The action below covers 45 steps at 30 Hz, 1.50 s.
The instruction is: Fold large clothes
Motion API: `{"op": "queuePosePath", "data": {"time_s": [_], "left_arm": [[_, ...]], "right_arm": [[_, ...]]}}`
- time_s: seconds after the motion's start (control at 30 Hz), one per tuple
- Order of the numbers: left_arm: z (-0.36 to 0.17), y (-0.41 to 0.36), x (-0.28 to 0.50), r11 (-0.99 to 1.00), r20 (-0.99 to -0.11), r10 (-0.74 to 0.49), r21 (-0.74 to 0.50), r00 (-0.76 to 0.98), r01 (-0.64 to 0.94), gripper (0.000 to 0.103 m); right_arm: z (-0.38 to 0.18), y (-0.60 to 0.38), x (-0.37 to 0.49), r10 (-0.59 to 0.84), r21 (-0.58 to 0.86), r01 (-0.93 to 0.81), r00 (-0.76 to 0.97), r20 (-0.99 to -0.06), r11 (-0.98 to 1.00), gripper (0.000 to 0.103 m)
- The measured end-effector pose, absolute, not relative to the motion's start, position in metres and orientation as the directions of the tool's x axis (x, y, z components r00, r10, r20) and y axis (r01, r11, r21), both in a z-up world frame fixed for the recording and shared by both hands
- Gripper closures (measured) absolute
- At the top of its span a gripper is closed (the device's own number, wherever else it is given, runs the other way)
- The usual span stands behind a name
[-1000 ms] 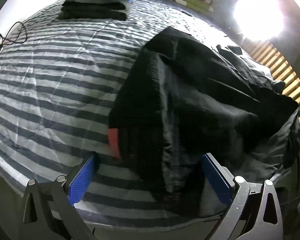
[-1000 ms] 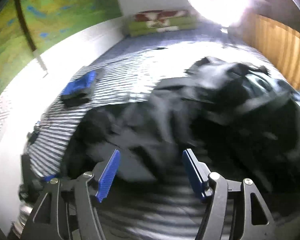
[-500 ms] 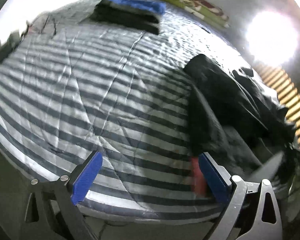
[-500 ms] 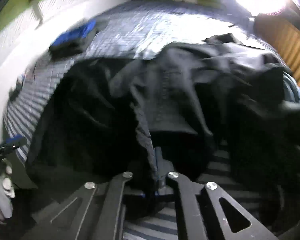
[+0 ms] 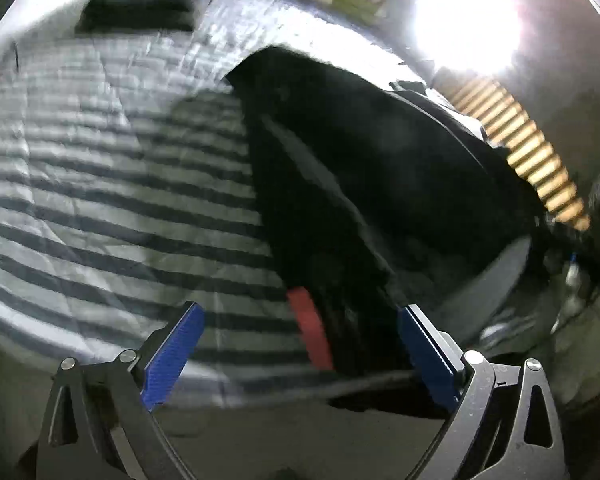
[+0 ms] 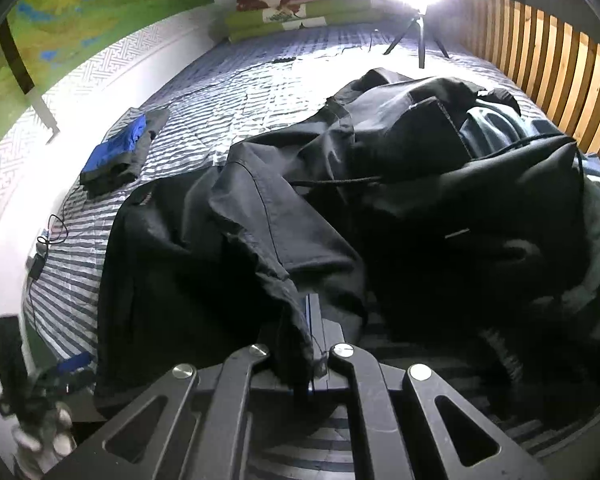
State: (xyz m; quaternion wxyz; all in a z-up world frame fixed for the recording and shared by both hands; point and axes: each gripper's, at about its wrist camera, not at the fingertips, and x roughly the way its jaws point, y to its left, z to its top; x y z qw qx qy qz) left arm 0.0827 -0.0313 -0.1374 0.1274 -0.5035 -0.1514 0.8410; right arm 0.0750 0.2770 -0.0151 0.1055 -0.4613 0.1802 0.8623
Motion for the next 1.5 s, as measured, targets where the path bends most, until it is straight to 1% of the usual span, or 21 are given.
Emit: {"op": "queuePosePath", "data": {"time_s": [0.1, 0.17, 0.23, 0.27, 0.37, 0.47, 0.53, 0.6, 0.67, 0.7, 0.77, 0.8, 0.83, 0.9, 0.97, 1.2, 1.23, 1.27, 1.3, 1.4, 1.5], "left_arm": [[-0.123, 0.009, 0.109, -0.974, -0.811, 0.201, -0.103, -0.549, -0.204, 0.003], [-0.122, 0.039, 0.12, -0.949, -0.801, 0.129, 0.071, -0.584, -0.306, 0.003], [-0.128, 0.061, 0.122, -0.91, -0.8, 0.085, 0.18, -0.594, -0.373, 0.002], [-0.131, 0.066, 0.121, -0.902, -0.803, 0.073, 0.2, -0.592, -0.383, 0.002], [-0.143, 0.08, 0.112, -0.889, -0.822, 0.042, 0.229, -0.568, -0.397, 0.002], [-0.142, 0.085, 0.113, -0.895, -0.823, 0.086, 0.183, -0.562, -0.406, 0.002], [-0.142, 0.089, 0.114, -0.888, -0.813, 0.092, 0.194, -0.575, -0.416, 0.004], [-0.148, 0.095, 0.105, -0.883, -0.807, 0.062, 0.23, -0.587, -0.409, 0.024], [-0.151, 0.094, 0.09, -0.896, -0.817, 0.059, 0.21, -0.574, -0.391, 0.046], [-0.149, 0.089, 0.087, -0.905, -0.815, 0.067, 0.194, -0.576, -0.379, 0.05], [-0.14, 0.076, 0.081, -0.925, -0.804, 0.08, 0.16, -0.589, -0.345, 0.068], [-0.134, 0.067, 0.079, -0.936, -0.794, 0.077, 0.151, -0.603, -0.319, 0.073], [-0.127, 0.055, 0.075, -0.947, -0.781, 0.058, 0.154, -0.622, -0.282, 0.087], [-0.109, 0.026, 0.063, -0.968, -0.761, 0.037, 0.133, -0.647, -0.213, 0.087], [-0.092, -0.01, 0.052, -0.987, -0.753, 0.019, 0.09, -0.658, -0.131, 0.087], [-0.056, -0.106, 0.03, -0.994, -0.696, -0.102, 0.089, -0.711, 0.056, 0.088], [-0.053, -0.114, 0.03, -0.993, -0.69, -0.117, 0.092, -0.714, 0.074, 0.088], [-0.05, -0.125, 0.033, -0.992, -0.686, -0.129, 0.092, -0.716, 0.09, 0.088], [-0.049, -0.133, 0.03, -0.991, -0.685, -0.134, 0.085, -0.716, 0.104, 0.088], [-0.051, -0.154, 0.03, -0.99, -0.699, -0.134, 0.066, -0.702, 0.124, 0.088], [-0.061, -0.162, 0.021, -0.989, -0.707, -0.144, 0.077, -0.692, 0.127, 0.088]], "right_arm": [[-0.017, 0.276, 0.071, 0.003, 0.223, -0.343, -0.55, -0.835, -0.913, 0.1], [-0.018, 0.278, 0.069, -0.005, 0.229, -0.342, -0.547, -0.837, -0.911, 0.1], [-0.018, 0.28, 0.067, -0.022, 0.25, -0.343, -0.549, -0.835, -0.906, 0.1], [-0.017, 0.281, 0.066, -0.033, 0.263, -0.342, -0.554, -0.832, -0.902, 0.1], [-0.012, 0.282, 0.065, -0.054, 0.295, -0.342, -0.569, -0.821, -0.892, 0.1], [-0.008, 0.286, 0.066, -0.06, 0.311, -0.349, -0.577, -0.815, -0.884, 0.1], [-0.008, 0.287, 0.065, -0.068, 0.322, -0.35, -0.577, -0.814, -0.879, 0.1], [-0.009, 0.287, 0.065, -0.098, 0.347, -0.34, -0.575, -0.812, -0.874, 0.1], [-0.011, 0.285, 0.066, -0.124, 0.365, -0.327, -0.574, -0.809, -0.872, 0.099], [-0.011, 0.283, 0.066, -0.137, 0.374, -0.317, -0.574, -0.807, -0.872, 0.096], [-0.011, 0.28, 0.068, -0.163, 0.394, -0.302, -0.575, -0.802, -0.868, 0.095], [-0.01, 0.28, 0.069, -0.185, 0.41, -0.289, -0.577, -0.796, -0.865, 0.095], [-0.01, 0.279, 0.07, -0.216, 0.434, -0.268, -0.579, -0.786, -0.86, 0.094], [-0.008, 0.28, 0.074, -0.26, 0.469, -0.242, -0.582, -0.771, -0.849, 0.087], [-0.002, 0.287, 0.079, -0.247, 0.472, -0.238, -0.612, -0.752, -0.849, 0.074], [0.014, 0.308, 0.06, -0.102, 0.361, -0.281, -0.646, -0.756, -0.889, 0.068], [0.015, 0.308, 0.051, -0.09, 0.345, -0.279, -0.647, -0.757, -0.896, 0.06], [0.016, 0.308, 0.039, -0.077, 0.322, -0.27, -0.646, -0.76, -0.907, 0.049], [0.016, 0.31, 0.029, -0.056, 0.295, -0.271, -0.642, -0.765, -0.916, 0.046], [0.018, 0.318, -0.007, 0.018, 0.232, -0.299, -0.646, -0.763, -0.926, 0.045], [0.02, 0.315, -0.043, -0.014, 0.254, -0.271, -0.658, -0.753, -0.928, 0.045]]}}
